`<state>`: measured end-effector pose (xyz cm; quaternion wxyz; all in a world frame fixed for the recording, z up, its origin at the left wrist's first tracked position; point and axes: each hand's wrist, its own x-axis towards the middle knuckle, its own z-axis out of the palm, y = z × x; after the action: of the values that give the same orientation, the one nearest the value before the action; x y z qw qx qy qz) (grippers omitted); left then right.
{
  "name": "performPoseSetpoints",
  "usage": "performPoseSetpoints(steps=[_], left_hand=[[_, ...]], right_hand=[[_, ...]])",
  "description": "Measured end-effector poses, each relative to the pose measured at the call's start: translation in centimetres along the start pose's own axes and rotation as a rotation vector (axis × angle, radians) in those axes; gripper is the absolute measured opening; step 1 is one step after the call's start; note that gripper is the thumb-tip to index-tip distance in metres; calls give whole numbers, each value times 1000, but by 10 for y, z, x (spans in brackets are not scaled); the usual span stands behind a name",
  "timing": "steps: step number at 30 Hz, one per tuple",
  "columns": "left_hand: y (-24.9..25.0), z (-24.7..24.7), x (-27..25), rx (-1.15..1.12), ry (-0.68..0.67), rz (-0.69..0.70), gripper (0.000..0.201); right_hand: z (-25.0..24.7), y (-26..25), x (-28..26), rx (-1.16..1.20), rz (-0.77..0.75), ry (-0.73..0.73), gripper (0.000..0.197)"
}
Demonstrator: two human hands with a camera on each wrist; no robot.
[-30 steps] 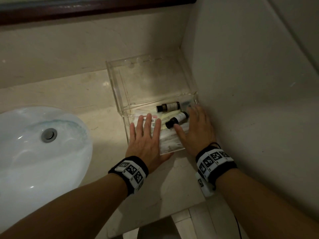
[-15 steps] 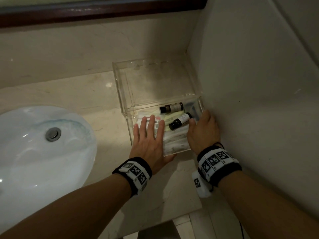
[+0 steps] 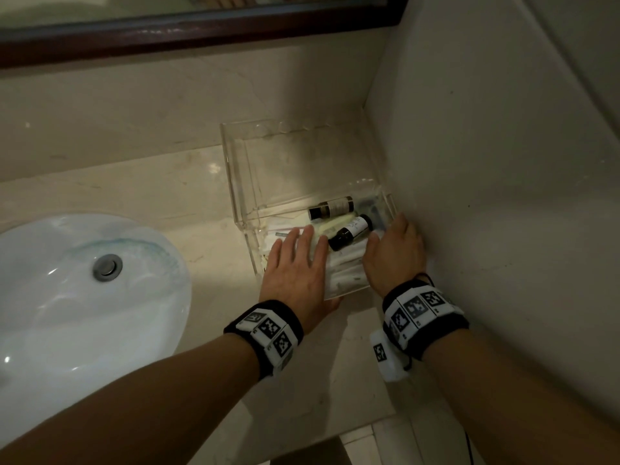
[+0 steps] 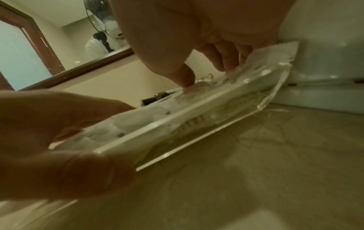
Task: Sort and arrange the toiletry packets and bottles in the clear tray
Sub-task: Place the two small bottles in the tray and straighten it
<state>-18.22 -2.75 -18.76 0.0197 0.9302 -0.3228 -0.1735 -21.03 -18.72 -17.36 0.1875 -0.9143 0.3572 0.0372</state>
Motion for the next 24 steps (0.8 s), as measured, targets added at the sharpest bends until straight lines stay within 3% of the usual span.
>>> performPoseSetpoints(steps=[9, 11, 14, 16, 18, 21, 24], left_hand=[[-13, -12, -5, -107, 38, 21, 111], [-22, -19, -9, -224, 109, -48, 94], [-40, -28, -14, -343, 234, -252, 53], [-56, -31, -16, -391, 144, -430, 40], [-70, -28, -16, -315, -50, -563, 45], [-81, -18, -19, -248, -225, -564, 59], [-83, -8, -17, -376, -289, -527, 54]], right_hand=[[2, 3, 1, 32, -8, 11, 40], [1, 5, 2, -1, 7, -8, 35], [-5, 6, 4, -68, 65, -76, 28], [-8, 6, 6, -112, 77, -114, 24], [-10, 6, 9, -160, 87, -129, 23], [-12, 5, 14, -212, 101, -130, 20], [-13, 6, 17, -243, 91, -137, 17]])
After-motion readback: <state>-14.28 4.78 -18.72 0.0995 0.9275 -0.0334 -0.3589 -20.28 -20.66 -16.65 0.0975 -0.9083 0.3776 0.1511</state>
